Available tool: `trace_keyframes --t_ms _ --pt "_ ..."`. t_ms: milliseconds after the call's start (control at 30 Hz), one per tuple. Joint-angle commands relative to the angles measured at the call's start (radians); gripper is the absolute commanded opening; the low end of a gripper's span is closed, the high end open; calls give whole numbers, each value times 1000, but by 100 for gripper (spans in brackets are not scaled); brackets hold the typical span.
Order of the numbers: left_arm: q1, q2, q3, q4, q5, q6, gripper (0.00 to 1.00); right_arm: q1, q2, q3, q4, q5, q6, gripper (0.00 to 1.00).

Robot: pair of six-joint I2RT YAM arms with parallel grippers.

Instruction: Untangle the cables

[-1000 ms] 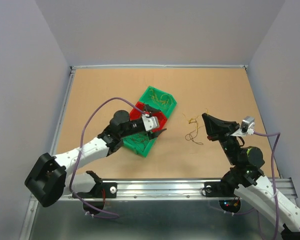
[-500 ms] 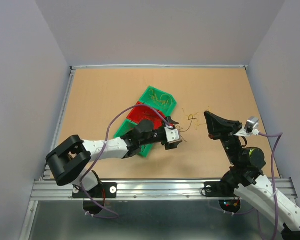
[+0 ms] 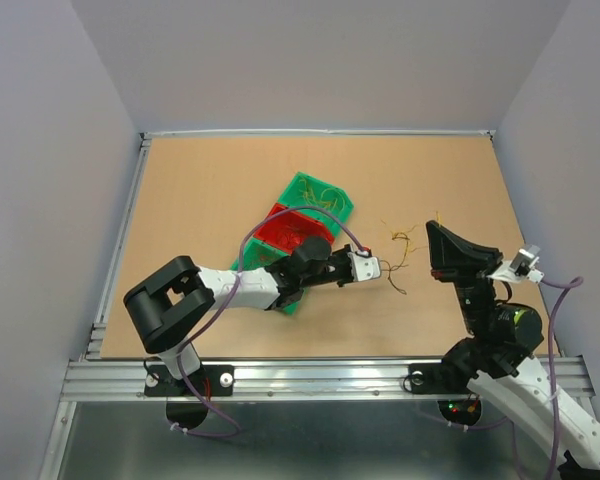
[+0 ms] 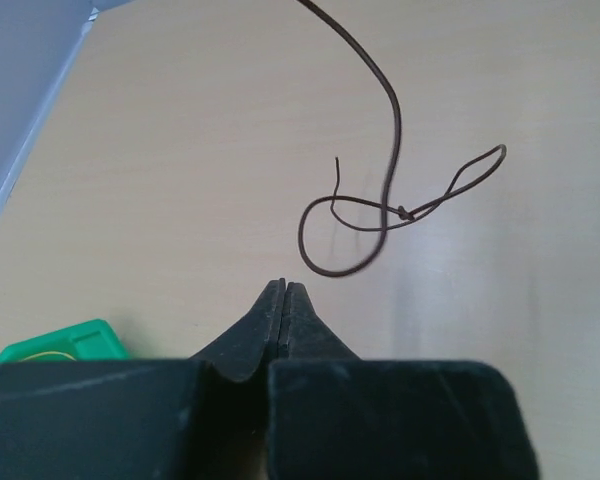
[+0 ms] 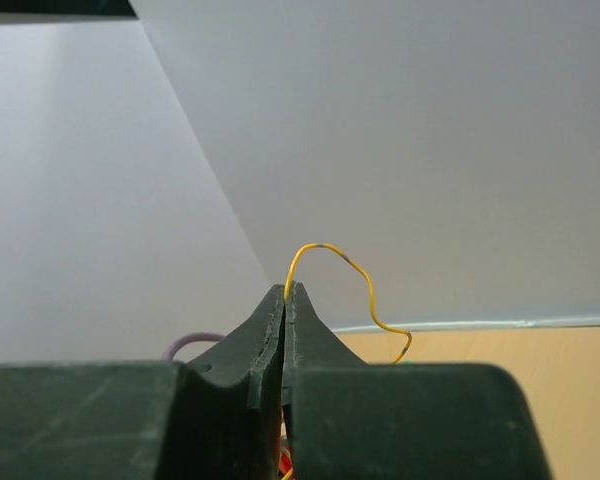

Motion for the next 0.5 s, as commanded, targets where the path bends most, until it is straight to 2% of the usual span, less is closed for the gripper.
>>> trace_keyframes --t_ms 0,133,233,267,300,333,433,467 --pt "-7 -36 10 34 -1 20 0 -2 -70 -11 55 120 -27 1" --pt "-7 -8 20 11 16 15 0 -3 -173 -58 46 255 -42 1" --pt "-7 10 34 -6 -2 18 0 -3 -253 -74 35 289 -57 1" --pt "-7 7 40 -6 -18 15 14 -3 -244 -28 -32 278 -51 1" --pt "-7 -6 39 -2 -19 11 24 -2 -218 -13 -71 264 -51 1" --pt "-7 -17 33 6 -15 11 42 -3 -206 3 -98 232 -50 1" --pt "-7 -75 -41 104 40 31 59 -2 -161 26 -111 188 -47 1" --pt "-5 -88 -83 135 53 32 69 -3 -155 28 -111 174 -42 1"
